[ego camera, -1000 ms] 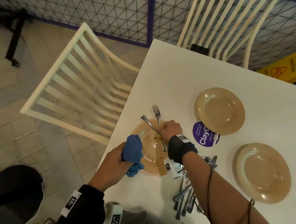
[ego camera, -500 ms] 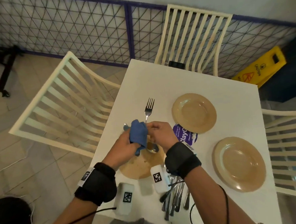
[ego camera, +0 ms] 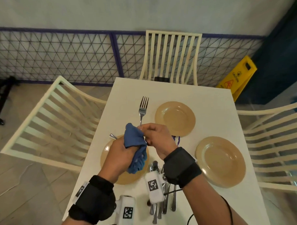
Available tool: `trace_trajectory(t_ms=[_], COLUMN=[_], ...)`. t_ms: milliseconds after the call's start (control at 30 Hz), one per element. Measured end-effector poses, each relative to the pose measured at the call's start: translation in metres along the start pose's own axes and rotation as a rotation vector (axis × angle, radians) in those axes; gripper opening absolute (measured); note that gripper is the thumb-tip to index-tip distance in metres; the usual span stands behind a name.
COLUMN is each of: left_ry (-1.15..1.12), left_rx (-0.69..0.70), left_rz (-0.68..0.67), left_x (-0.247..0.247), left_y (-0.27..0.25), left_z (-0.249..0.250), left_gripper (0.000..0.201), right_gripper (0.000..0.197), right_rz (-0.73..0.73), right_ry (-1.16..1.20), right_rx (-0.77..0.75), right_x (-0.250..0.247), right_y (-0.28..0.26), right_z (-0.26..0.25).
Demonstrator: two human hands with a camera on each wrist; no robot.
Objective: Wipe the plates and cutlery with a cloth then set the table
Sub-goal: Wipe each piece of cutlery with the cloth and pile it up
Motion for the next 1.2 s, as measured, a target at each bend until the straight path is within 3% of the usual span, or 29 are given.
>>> trace_trajectory(t_ms=[167, 233, 333, 467, 600, 700, 833, 1000, 1100, 1200], left_ry=[0.115, 0.116, -0.007, -0.186, -0.208, -0.246, -0.338, -0.33, -0.367, -0.513], left_rx=[0.076, 0.064, 0.097, 0.077, 0.072, 0.065, 0.109, 0.065, 0.114, 0.144], left_rz=[-0.167, -0.196, -0.093, -0.115, -0.091, 0.007, 0.086, 0.012, 0.127, 0.228], left_x=[0.005, -0.002, -0.019, -0.006, 0.022, 0.02, 0.022, 0.036, 0.018, -0.009], left_y=[-0.03, -0.038, -0.029, -0.017, -0.022, -0.011, -0.002, -0.014, 0.004, 0.022], left_z=[-0.019, -0.016, 0.006, 0.03, 0.042, 0.05, 0.068, 0.051, 0.066, 0.083], left_gripper=[0.011, 0.014, 0.012, 0.02, 0.019, 0.015, 0.013, 0.018, 0.009, 0.017], right_gripper=[0.01, 0.01, 0.013, 0.008, 0.031, 0.018, 0.018, 0.019, 0.017, 0.016], right_rz=[0.103, 0.149, 0.119, 0.009, -0.059, -0.083, -0.114, -0.082, -0.12, -0.111], right_ry=[0.082, 0.072, -0.001, -0.181, -0.38, -0.393, -0.33, -0.345, -0.435, -0.432], right_rx=[-0.064, -0.105, -0.163, -0.22, -0.326, -0.335, -0.312, -0.294, -0.314, -0.292], right_x=[-0.037, -0.053, -0.061, -0.045, -0.031, -0.038, -0.043, -0.051, -0.053, -0.058], right_y=[0.007, 0.005, -0.006, -0.024, -0.04, -0.051, -0.061, -0.064, -0.078, -0.084], right_z=[-0.036, -0.044, -0.047, -0.034, -0.022, -0.022, -0.028, -0.026, -0.016, -0.011])
Point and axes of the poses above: each hand's wrist, its own y-axis towards the middle knuckle, its own x-axis out of the palm, z = x × y, the point moved 6 cm from there along y, towards the middle knuckle, and after that the axes turned 11 degrees about z, right-handed, at the moved point
